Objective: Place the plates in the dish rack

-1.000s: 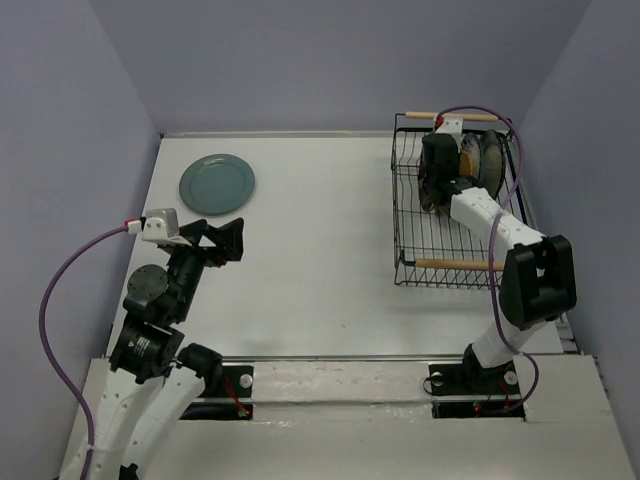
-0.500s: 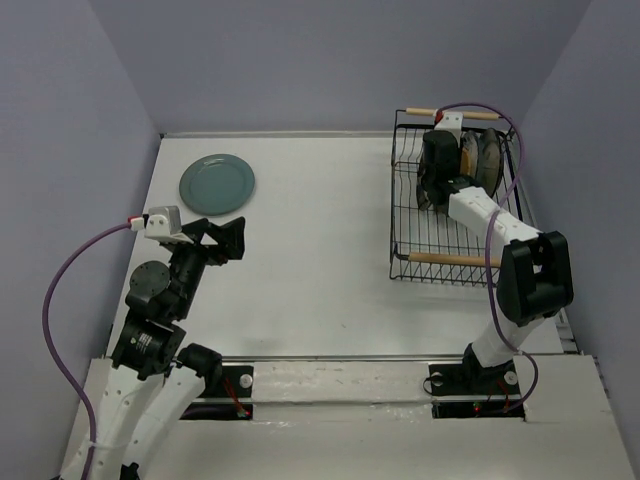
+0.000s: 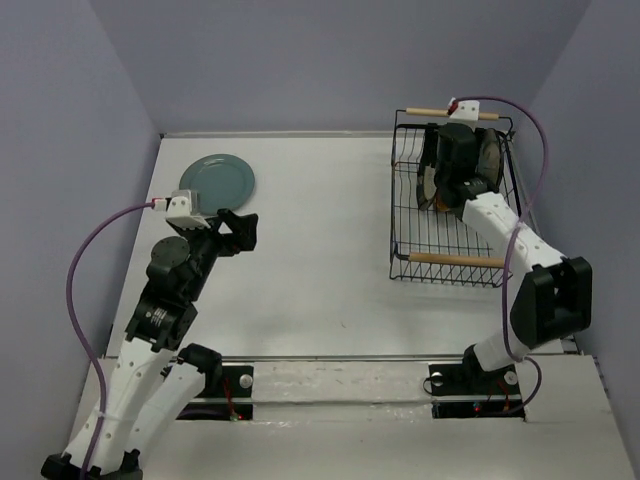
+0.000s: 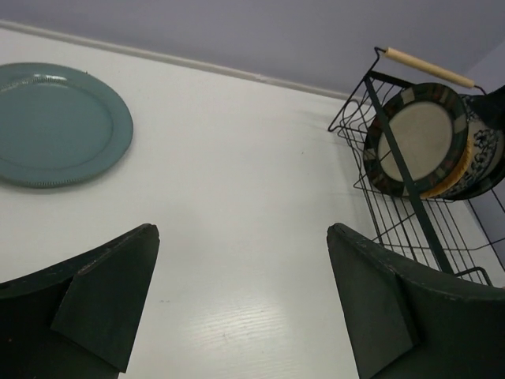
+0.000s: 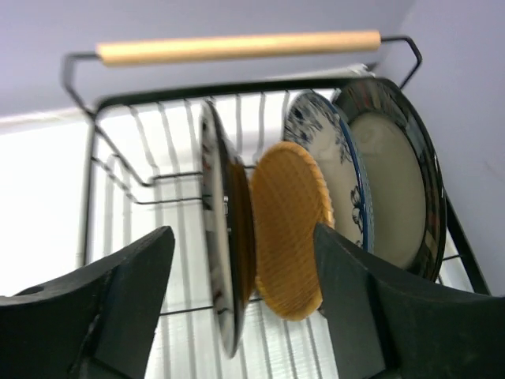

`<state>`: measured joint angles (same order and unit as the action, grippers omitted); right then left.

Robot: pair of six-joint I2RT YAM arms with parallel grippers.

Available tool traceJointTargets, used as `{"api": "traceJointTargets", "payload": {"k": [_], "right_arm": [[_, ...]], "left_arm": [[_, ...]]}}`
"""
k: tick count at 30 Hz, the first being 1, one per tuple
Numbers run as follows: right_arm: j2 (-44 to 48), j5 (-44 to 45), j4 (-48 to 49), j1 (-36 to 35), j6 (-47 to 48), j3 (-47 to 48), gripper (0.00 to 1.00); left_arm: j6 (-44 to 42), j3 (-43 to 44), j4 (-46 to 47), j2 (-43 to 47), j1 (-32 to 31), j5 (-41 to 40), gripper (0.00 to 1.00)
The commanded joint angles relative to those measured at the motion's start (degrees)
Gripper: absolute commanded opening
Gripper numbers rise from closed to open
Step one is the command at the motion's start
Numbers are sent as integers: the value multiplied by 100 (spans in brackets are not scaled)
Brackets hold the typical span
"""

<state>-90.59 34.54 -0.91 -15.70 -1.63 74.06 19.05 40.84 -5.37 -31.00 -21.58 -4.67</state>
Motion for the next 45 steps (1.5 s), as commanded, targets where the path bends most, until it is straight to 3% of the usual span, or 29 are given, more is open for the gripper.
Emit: {"api": "traceJointTargets", "payload": {"k": [1,6,9,18,22,35,40,45], "right_arm": [[936,-790,-251,41,-522,-41,79],[1938,-2597,-384,-63,-1418,-558,84],[2280,-3118,-401,-240,-1585,-804,85],[3205,-4034,-103,-477,-1972,-1719,85],[3275,-4306,-24,-635,-2034,-1921,85],[3249,-4333,293,-1137,-2061,-2273,84],[3205,-4333,337,-1189,-2087,-2335,83],[3223,-4334,381,-1189,-2114,-2352,81]], "left_arm": [[388,152,194,-625,285,282,99],[1477,-119,790,-1424,839,739,99],[2187,-383,1274,-1829,1208,957,99],[3333,-893,2328,-3534,2876,906,99],[3702,-1052,3093,-4174,3317,853,98],[4396,135,4393,-6944,3450,1152,91],[4651,381,4869,-7594,3450,1214,82],[5055,442,5615,-8218,3450,1371,58]]}}
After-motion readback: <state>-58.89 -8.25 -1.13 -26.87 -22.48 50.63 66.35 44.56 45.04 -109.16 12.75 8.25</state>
